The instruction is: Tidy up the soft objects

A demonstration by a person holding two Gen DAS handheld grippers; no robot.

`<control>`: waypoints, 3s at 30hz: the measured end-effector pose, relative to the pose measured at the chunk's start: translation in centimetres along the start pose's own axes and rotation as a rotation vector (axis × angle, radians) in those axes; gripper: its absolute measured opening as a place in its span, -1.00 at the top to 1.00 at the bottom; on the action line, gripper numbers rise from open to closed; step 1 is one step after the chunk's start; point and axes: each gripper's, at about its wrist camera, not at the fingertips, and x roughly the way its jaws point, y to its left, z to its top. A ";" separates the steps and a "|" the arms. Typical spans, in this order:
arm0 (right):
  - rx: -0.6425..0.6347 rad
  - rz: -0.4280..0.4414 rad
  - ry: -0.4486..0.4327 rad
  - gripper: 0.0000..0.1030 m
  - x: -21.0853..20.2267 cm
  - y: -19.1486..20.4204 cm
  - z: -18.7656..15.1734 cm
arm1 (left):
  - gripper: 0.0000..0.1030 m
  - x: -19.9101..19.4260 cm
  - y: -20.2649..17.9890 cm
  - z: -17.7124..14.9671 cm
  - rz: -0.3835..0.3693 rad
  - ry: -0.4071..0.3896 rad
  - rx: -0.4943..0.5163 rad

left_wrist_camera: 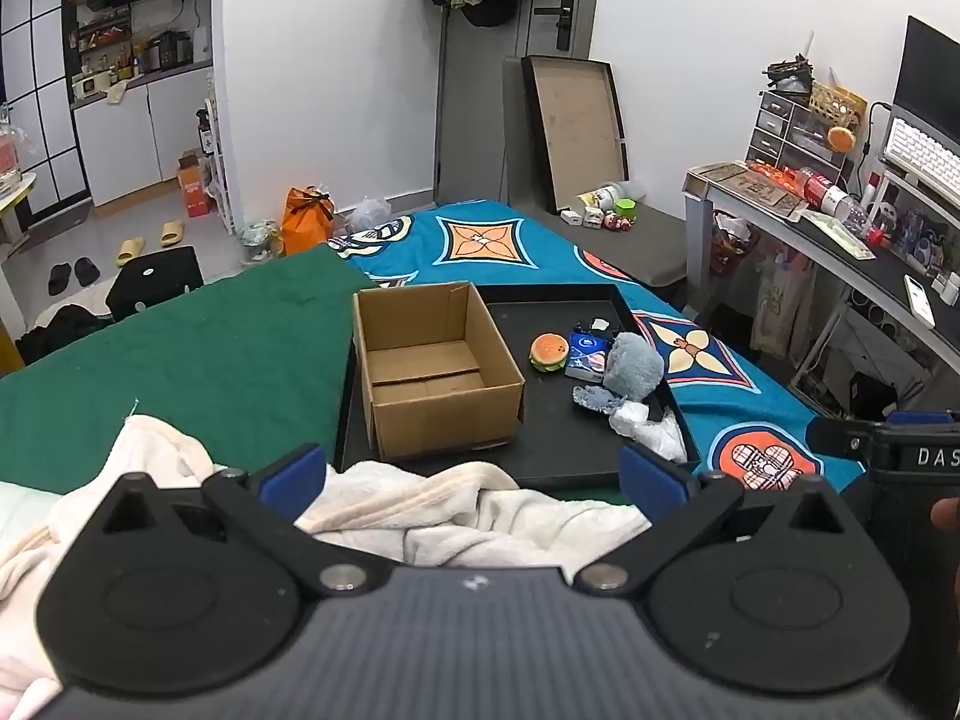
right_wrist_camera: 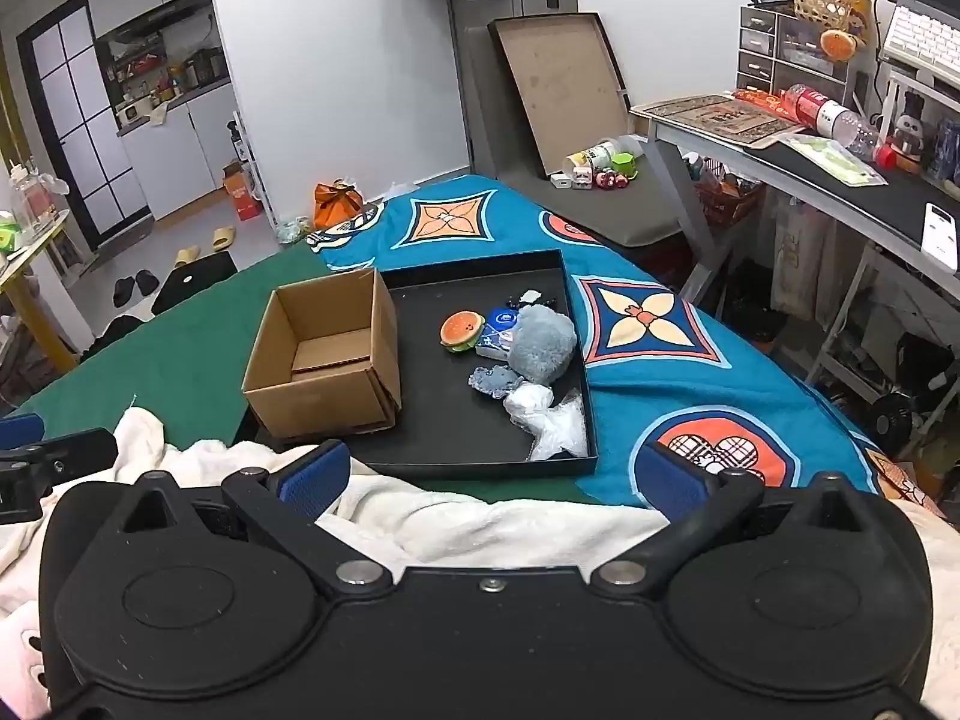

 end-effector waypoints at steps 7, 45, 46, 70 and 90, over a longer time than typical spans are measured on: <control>-0.006 -0.003 -0.001 -1.00 -0.2 0.3 -0.2 | -1.00 -0.2 -0.1 0.2 0.002 -0.001 -0.003; -0.008 0.007 0.044 -1.00 1.1 0.2 1.2 | -1.00 1.1 0.3 1.9 -0.003 0.012 -0.018; -0.005 0.007 0.050 -1.00 1.3 0.1 1.3 | -1.00 1.4 0.4 2.1 -0.003 0.017 -0.023; 0.017 0.036 0.092 -1.00 9.7 -3.1 3.8 | -0.98 11.1 1.3 4.8 0.032 0.081 -0.048; 0.114 -0.005 0.084 -0.94 16.3 -6.0 5.4 | -0.88 18.8 3.8 5.8 0.065 0.165 -0.126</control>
